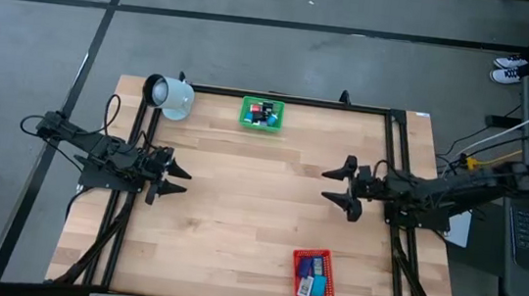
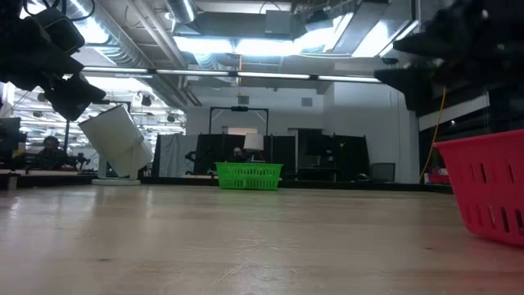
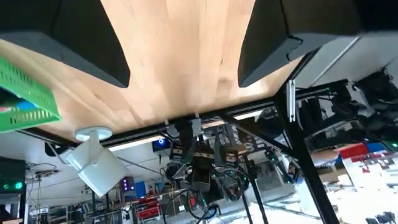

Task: Pick & Place Office items
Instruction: Return to Home Position

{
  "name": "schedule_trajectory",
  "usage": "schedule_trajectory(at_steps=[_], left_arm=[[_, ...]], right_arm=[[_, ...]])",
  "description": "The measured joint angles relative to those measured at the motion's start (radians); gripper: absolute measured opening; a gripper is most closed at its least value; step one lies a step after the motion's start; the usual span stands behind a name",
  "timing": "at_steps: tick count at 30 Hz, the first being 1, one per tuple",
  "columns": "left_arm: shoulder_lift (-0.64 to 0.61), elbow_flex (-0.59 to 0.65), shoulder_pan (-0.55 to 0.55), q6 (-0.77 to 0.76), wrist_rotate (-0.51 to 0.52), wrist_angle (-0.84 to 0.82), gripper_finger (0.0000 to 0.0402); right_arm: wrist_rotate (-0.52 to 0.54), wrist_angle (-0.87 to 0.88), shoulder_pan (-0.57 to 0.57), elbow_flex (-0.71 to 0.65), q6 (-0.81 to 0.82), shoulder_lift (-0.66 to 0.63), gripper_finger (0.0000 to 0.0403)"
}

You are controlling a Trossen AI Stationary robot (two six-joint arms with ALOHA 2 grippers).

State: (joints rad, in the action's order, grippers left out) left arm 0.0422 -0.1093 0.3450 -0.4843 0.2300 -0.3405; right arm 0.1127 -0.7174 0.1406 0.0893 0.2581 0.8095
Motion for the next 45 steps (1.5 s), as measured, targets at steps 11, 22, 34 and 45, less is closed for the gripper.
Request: schedule_trajectory(at_steps=[11, 22, 34, 45], left_arm=[[0.000, 0.000, 0.000, 0.000, 0.000, 0.002, 0.0219], [0.000, 0.001, 0.000, 0.000, 0.000, 0.006, 0.0219], [0.000, 0.001, 0.000, 0.000, 0.001, 0.007, 0.0219], [0.000, 0.001, 0.000, 0.000, 0.003, 0.007, 0.0219]], right_arm=[[-0.023, 0.189, 0.000, -0.075, 0.030, -0.169, 0.0306], [0.063, 0.588, 0.000, -0.074, 0.013, -0.366, 0.0307], [-0.087, 0.688, 0.002, -0.074, -0.173, -0.624, 0.0307], [-0.151, 0.682, 0.002, -0.072, 0.074, -0.810, 0.0307]])
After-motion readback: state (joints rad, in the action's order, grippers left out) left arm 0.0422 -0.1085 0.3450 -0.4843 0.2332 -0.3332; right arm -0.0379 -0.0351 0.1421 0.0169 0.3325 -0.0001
